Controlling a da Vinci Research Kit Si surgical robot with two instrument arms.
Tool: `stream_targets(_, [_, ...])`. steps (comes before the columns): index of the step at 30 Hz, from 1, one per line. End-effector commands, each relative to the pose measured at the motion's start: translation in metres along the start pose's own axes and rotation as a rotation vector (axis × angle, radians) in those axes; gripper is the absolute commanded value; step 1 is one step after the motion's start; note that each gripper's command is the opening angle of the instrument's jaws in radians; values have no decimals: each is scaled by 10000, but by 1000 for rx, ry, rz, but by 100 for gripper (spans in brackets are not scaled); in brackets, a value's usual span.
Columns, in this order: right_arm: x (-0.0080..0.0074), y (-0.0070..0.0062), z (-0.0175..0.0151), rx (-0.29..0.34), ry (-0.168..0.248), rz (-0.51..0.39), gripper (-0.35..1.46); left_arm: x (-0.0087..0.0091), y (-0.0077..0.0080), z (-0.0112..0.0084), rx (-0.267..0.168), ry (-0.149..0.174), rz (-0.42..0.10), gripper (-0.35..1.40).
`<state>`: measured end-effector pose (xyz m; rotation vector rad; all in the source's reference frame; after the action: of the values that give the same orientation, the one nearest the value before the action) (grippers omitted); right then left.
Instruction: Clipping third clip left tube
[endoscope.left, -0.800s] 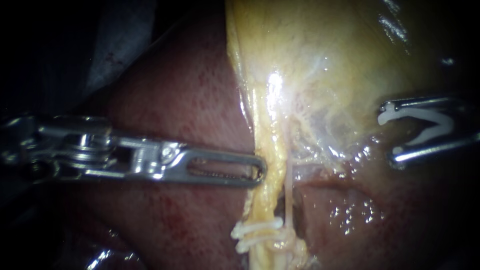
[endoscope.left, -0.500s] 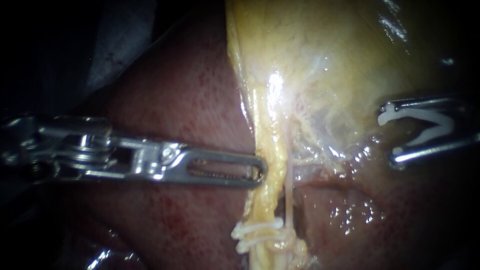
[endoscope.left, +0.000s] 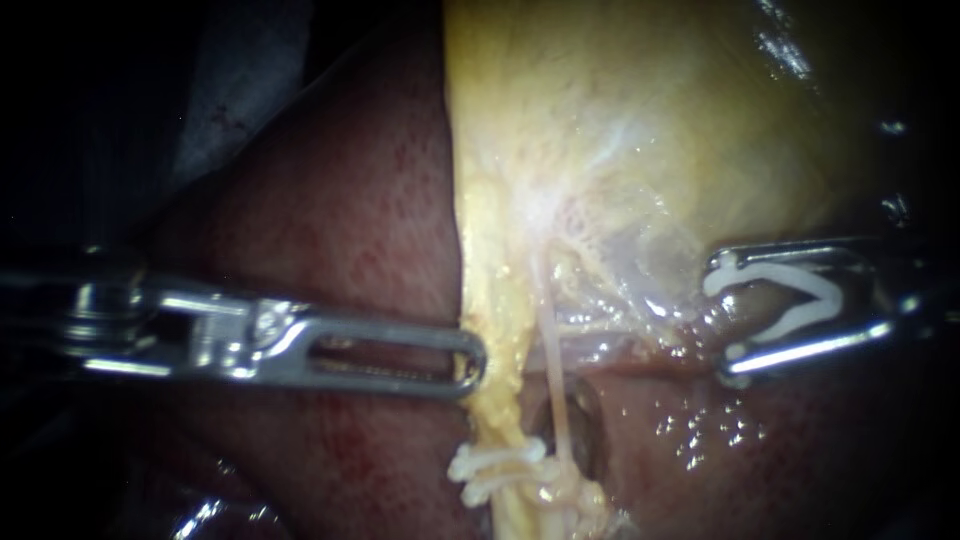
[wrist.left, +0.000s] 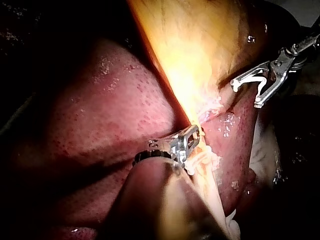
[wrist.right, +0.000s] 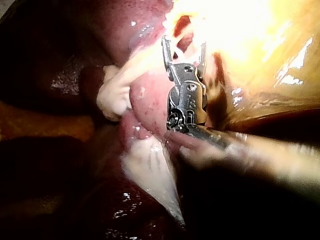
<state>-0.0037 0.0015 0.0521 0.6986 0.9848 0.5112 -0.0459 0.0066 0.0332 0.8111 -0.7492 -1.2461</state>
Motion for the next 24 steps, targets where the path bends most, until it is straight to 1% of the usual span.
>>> stream_targets(1, [-2,-2,5,1,-2,-2,60,-1,-1,-4,0,-3,-2,-35])
stream_targets(3, [-5,-6,17,9,-6,-12,60,-2,-3,-7,-1,-4,-3,-35])
stream_targets(10, [-23,-19,61,48,-25,2,60,1,-8,-7,-1,-5,-4,-35])
stream_targets(13, [-30,-22,79,55,-30,4,60,1,-9,-8,-1,-5,-5,-35])
stream_targets(18, [-40,-23,104,65,-37,11,60,1,-11,-8,-1,-5,-6,-35])
stream_targets(24, [-41,-22,121,71,-42,14,60,2,-14,-9,-1,-5,-6,-35])
